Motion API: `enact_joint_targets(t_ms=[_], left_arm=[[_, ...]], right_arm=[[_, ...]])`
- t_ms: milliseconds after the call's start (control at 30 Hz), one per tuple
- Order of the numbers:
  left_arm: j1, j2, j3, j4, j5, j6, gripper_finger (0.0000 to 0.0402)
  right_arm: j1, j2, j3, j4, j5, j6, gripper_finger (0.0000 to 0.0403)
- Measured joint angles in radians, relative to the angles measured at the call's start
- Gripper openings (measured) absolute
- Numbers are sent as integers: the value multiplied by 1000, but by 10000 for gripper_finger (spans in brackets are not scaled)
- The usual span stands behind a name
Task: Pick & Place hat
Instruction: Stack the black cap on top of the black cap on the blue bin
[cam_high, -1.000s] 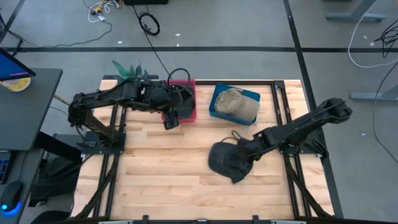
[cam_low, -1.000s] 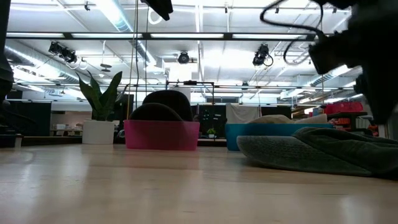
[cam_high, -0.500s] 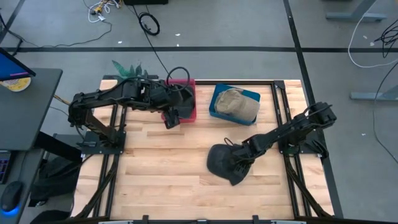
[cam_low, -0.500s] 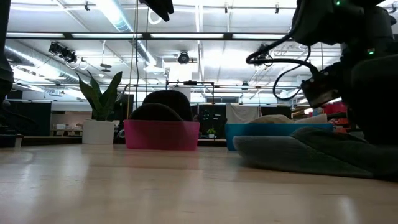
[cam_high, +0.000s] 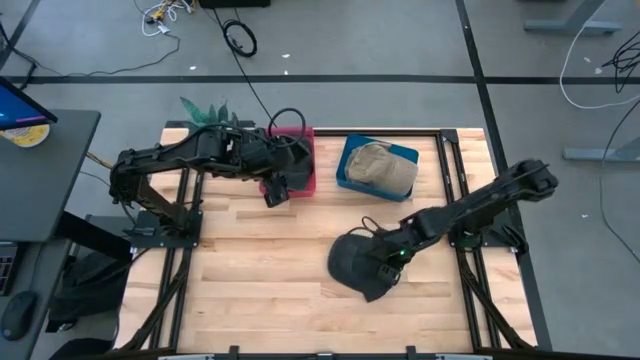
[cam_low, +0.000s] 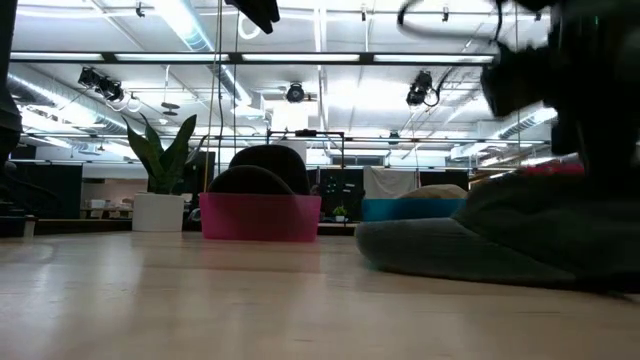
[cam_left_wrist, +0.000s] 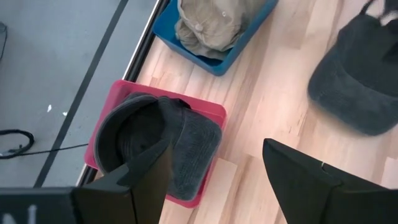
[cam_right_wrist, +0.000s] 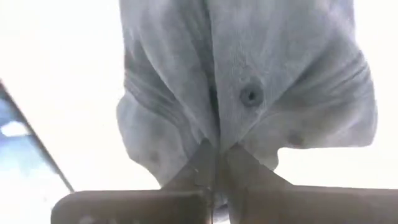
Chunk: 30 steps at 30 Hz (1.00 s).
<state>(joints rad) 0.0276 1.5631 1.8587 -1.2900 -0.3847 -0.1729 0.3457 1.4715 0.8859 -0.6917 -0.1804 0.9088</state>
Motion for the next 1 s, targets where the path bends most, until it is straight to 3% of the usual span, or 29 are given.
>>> enact_joint_targets(t_ms=[333, 700, 833, 1000], left_arm=[[-5, 0, 0, 2, 0, 65, 254], [-12, -7, 0, 11, -10, 218, 254], [-34, -28, 0, 42, -105, 282, 254], [-71, -64, 0, 210, -224, 393, 246]], right_arm=[[-20, -286, 186, -31, 135, 33, 6], [-83, -431, 375, 180, 282, -118, 6], [-106, -454, 418, 283, 281, -209, 6], [-123, -487, 427, 431, 268, -309, 6]])
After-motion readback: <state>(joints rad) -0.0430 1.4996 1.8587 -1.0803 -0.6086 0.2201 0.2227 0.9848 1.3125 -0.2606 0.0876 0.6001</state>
